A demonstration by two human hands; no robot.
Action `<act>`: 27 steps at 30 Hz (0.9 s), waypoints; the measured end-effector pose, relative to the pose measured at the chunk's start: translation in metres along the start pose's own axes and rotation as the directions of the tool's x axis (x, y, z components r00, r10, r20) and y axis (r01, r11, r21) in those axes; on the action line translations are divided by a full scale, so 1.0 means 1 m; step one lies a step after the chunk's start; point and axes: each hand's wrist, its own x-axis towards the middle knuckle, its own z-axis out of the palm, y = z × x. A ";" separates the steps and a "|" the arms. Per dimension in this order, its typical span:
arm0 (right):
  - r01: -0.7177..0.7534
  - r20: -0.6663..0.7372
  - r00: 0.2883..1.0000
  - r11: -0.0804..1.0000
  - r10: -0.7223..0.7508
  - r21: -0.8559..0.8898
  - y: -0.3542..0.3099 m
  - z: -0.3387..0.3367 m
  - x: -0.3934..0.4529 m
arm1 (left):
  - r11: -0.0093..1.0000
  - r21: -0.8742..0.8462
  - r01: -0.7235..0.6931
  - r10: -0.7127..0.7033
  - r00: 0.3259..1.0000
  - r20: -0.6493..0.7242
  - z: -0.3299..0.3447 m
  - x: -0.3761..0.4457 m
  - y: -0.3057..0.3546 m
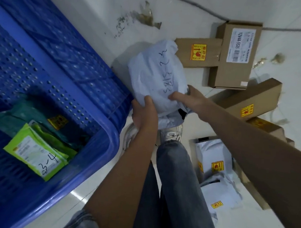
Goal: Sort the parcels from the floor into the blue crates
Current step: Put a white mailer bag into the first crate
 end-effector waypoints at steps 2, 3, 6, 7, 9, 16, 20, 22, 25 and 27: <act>-0.047 -0.087 0.995 0.999 0.049 0.021 -0.001 -0.001 -0.022 | 0.999 0.034 -0.020 0.019 1.000 0.023 -0.010 -0.018 0.005; -0.060 -0.124 0.990 0.997 0.066 0.055 -0.001 -0.002 -0.034 | 0.998 0.057 -0.028 0.025 0.998 0.051 -0.015 -0.027 0.007; -0.042 -0.162 0.985 0.990 0.065 0.138 -0.003 -0.004 -0.066 | 0.981 0.190 -0.034 0.005 0.989 0.151 -0.031 -0.051 0.013; -0.019 -0.183 0.982 0.990 0.045 0.141 -0.005 -0.003 -0.077 | 0.970 0.238 -0.046 0.004 0.984 0.176 -0.036 -0.059 0.017; 0.047 -0.235 0.972 0.988 -0.010 0.150 -0.010 0.002 -0.101 | 0.914 0.373 -0.162 0.094 0.977 0.193 -0.047 -0.075 0.029; 0.270 -0.487 0.786 0.920 -0.381 -0.284 -0.027 0.045 -0.170 | 0.742 0.405 -0.533 0.378 0.833 0.403 -0.073 -0.133 0.091; 0.141 -0.523 0.481 0.651 -0.704 -0.746 -0.042 0.072 -0.197 | 0.986 0.071 -0.148 0.121 0.946 0.302 -0.085 -0.143 0.121; 0.115 -0.440 0.421 0.527 -0.793 -0.842 -0.047 0.082 -0.202 | 0.999 0.029 -0.038 0.030 0.968 0.248 -0.090 -0.140 0.126; 0.164 -0.257 0.334 0.324 -0.907 -0.932 -0.053 0.086 -0.210 | 0.998 -0.014 0.066 -0.063 0.984 0.167 -0.099 -0.130 0.126; 0.180 -0.147 0.321 0.213 -0.935 -0.960 -0.057 0.082 -0.215 | 0.992 -0.065 0.112 -0.098 0.976 0.195 -0.107 -0.126 0.125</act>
